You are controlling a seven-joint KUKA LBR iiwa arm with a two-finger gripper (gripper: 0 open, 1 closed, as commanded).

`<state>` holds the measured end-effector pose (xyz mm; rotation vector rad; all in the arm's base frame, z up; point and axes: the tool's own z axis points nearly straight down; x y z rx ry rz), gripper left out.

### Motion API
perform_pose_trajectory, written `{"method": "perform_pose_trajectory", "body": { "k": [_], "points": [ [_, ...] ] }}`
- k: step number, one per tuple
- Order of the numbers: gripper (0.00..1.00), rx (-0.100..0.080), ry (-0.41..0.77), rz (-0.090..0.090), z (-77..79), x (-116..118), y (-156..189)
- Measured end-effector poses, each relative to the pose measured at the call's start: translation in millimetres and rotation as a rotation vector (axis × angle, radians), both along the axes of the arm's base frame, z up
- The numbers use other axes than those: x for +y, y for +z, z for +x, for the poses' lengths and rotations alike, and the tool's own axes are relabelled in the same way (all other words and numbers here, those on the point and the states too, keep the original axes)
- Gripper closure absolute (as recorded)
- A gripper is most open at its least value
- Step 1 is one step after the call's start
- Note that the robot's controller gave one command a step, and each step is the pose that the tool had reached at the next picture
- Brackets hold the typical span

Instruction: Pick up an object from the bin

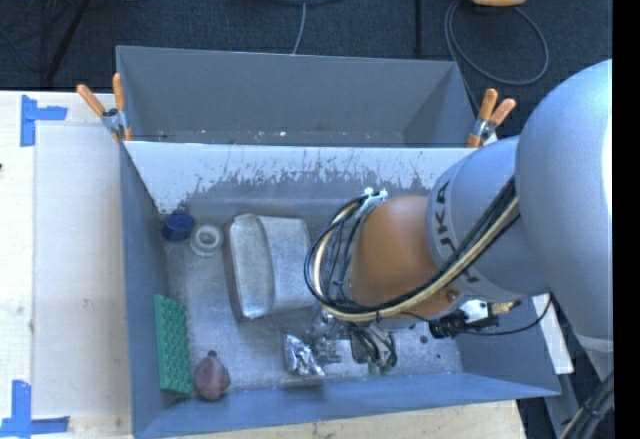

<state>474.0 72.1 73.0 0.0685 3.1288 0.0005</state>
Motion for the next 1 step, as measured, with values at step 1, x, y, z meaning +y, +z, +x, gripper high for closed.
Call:
{"method": "perform_pose_trajectory", "body": {
  "k": [1],
  "points": [
    [1.00,0.007,0.500,-0.003,6.5,13.0,188.0]
  ]
}}
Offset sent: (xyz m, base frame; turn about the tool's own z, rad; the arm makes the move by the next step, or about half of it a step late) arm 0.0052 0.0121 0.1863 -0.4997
